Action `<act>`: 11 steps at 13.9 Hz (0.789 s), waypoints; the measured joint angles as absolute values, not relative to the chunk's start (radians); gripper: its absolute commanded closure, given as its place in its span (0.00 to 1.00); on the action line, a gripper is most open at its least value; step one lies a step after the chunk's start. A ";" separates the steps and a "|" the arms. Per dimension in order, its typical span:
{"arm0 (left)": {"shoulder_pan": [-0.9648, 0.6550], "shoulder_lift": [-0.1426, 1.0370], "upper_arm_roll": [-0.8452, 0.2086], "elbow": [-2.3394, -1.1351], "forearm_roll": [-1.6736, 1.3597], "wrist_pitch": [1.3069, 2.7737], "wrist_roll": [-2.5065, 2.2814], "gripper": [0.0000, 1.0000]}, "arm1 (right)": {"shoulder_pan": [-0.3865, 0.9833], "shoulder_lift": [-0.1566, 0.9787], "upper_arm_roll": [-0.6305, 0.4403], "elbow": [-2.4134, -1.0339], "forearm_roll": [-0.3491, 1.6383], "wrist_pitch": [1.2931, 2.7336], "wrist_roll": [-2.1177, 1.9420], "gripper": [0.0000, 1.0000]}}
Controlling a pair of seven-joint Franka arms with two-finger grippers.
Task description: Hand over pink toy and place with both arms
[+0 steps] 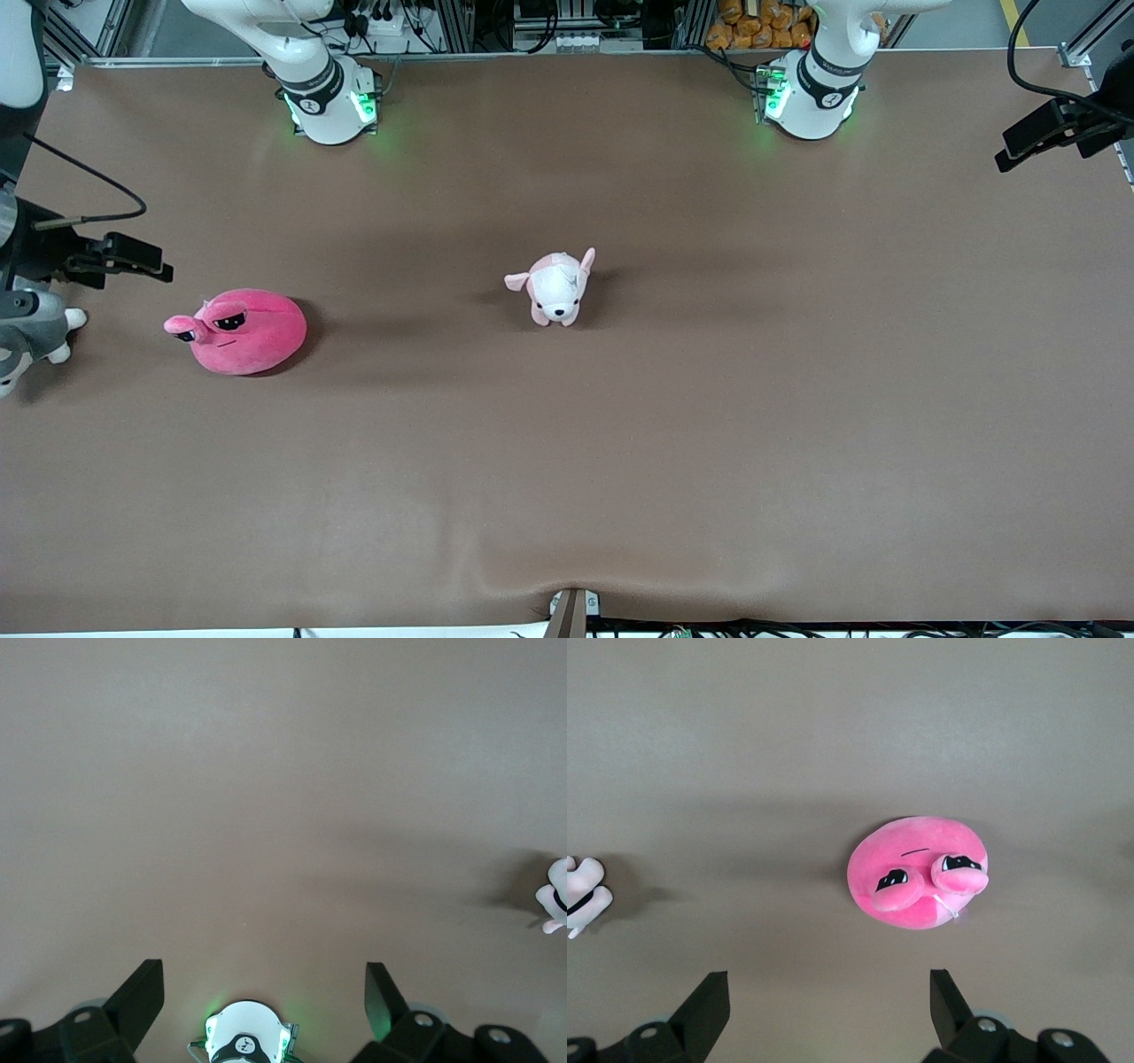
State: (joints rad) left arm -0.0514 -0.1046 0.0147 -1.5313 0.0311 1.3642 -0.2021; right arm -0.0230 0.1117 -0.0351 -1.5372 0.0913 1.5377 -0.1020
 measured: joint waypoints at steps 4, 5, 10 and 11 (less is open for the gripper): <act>-0.053 -0.105 0.013 -1.531 0.031 1.352 -0.202 0.00 | -0.002 0.041 -0.035 -1.576 0.091 1.528 -0.041 0.00; -0.053 -0.105 0.010 -1.531 0.031 1.350 -0.202 0.00 | 0.001 0.026 -0.035 -1.581 0.091 1.524 -0.025 0.00; -0.054 -0.105 -0.015 -1.531 0.031 1.348 -0.202 0.00 | 0.006 -0.018 -0.034 -1.583 0.091 1.476 0.028 0.00; -0.054 -0.105 -0.016 -1.531 0.031 1.348 -0.202 0.00 | 0.007 -0.025 -0.034 -1.583 0.091 1.475 0.025 0.00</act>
State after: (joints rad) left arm -0.0543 -0.1046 -0.0162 -1.5313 0.0311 1.3478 -0.2020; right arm 0.0071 -0.0249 -0.0342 -1.5831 0.0913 1.4748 0.0255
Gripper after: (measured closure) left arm 0.000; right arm 0.000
